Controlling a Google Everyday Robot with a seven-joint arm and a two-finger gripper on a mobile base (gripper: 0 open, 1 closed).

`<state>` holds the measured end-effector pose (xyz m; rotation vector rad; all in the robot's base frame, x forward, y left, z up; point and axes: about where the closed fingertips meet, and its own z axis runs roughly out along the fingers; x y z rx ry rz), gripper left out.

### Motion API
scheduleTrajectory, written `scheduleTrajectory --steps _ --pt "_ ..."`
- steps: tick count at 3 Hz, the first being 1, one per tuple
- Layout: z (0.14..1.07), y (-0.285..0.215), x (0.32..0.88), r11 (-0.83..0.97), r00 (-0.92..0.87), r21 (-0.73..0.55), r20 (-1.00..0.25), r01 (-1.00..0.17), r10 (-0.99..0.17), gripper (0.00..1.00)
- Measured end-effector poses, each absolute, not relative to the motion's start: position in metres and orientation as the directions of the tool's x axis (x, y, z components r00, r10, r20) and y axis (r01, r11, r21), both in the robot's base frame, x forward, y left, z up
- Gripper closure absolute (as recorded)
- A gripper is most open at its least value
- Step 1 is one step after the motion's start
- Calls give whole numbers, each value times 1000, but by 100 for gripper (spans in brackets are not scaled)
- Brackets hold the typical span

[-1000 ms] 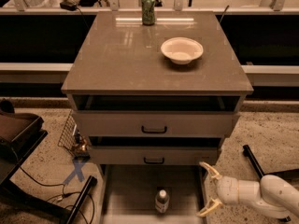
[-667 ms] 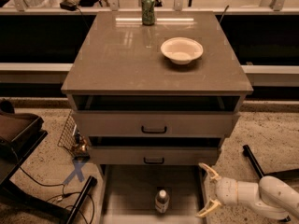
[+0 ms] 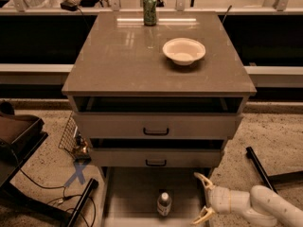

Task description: Pick blue plastic bottle from bottom drawer and place on counter

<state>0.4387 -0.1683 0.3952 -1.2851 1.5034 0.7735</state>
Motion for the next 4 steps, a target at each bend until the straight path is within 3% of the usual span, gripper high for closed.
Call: scheduleTrajectory --steps 2,4 --pt "306 -126 441 211 -16 -36 -970 -977 -241 0" --pt "265 -90 458 190 -22 -19 -977 -982 -213 0"
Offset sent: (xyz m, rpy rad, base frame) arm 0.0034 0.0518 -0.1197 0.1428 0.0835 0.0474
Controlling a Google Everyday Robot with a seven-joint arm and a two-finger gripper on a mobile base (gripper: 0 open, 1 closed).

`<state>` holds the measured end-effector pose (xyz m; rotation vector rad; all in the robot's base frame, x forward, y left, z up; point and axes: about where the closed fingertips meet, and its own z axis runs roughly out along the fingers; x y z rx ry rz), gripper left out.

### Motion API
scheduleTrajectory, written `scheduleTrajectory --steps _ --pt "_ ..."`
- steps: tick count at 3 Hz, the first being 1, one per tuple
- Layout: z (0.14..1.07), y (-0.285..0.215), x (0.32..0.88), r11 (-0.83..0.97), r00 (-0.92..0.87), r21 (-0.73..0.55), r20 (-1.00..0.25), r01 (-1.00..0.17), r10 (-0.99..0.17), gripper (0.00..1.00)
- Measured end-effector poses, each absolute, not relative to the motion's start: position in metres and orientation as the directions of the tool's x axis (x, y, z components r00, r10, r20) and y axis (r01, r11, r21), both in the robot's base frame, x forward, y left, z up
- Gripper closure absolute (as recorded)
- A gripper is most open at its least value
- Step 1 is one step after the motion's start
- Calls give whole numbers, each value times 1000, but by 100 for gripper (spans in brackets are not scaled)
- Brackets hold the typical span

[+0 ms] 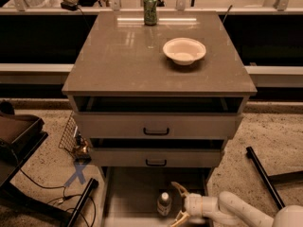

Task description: Pick blue plastic bottle from bottom drawer and place on counter

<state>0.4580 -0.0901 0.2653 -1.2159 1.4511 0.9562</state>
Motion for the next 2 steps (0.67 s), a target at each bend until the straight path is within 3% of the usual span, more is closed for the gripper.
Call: scheduleTrajectory --steps 1,2 --pt "244 -72 465 184 -35 -2 -979 -983 -200 0" --pt "225 -58 470 176 -49 15 -980 -984 -191 25"
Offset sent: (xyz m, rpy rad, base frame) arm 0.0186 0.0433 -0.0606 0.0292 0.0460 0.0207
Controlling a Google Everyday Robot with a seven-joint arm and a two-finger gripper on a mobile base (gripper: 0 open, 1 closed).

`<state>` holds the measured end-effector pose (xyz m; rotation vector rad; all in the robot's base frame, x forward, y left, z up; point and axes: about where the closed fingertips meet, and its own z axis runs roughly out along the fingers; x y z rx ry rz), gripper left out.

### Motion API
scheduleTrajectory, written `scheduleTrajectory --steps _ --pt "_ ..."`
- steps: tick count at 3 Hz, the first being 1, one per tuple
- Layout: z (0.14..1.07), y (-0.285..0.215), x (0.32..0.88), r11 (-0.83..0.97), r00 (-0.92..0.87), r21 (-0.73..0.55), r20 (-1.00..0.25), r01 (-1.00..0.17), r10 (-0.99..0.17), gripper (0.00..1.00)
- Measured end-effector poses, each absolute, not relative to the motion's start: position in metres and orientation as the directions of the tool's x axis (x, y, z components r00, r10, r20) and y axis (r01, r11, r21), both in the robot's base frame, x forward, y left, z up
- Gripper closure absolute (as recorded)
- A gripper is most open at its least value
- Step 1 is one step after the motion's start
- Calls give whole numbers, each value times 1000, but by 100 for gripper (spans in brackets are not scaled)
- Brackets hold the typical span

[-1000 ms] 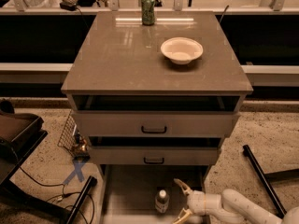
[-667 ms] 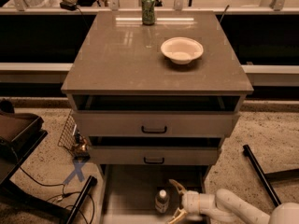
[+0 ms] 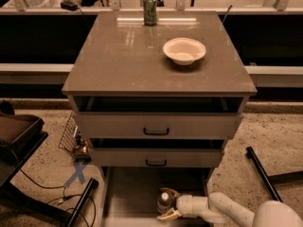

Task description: Pick blue plastic bottle from bottom drawer and place on counter

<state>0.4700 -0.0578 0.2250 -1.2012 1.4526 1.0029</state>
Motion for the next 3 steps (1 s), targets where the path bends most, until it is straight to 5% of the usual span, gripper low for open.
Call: scheduleTrajectory --steps 3 --pt "226 -52 467 168 -51 20 -982 -986 -184 95"
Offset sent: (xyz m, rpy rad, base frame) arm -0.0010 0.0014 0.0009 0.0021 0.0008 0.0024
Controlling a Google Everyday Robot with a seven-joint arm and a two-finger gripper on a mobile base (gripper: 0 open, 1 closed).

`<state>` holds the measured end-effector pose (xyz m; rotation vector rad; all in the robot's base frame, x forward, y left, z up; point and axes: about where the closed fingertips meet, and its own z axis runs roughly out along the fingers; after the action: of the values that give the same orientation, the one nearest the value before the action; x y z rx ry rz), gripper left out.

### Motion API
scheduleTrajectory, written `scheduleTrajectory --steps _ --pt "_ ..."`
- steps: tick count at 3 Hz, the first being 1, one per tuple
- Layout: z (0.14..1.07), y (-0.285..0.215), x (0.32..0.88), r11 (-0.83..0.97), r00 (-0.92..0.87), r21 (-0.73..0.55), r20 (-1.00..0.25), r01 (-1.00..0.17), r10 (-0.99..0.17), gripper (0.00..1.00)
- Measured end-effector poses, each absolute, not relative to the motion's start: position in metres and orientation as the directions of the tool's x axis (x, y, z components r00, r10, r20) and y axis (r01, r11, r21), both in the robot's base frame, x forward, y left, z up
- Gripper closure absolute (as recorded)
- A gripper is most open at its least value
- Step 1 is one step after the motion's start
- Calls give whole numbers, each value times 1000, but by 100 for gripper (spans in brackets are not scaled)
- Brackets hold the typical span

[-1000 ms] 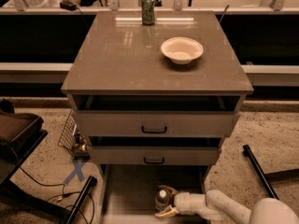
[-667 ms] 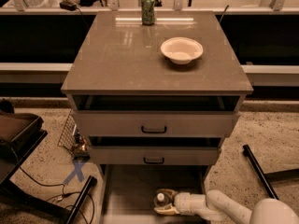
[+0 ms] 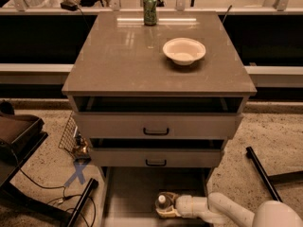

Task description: Pick blue plastic bottle from bottom drawer and place on counter

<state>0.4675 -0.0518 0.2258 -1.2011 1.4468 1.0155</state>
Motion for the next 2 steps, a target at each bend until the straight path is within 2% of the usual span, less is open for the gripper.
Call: scheduleTrajectory --steps 1,2 --pt "226 -50 467 166 -52 21 -982 -986 -182 100" --pt "230 -50 469 161 -53 23 -981 -987 -185 100"
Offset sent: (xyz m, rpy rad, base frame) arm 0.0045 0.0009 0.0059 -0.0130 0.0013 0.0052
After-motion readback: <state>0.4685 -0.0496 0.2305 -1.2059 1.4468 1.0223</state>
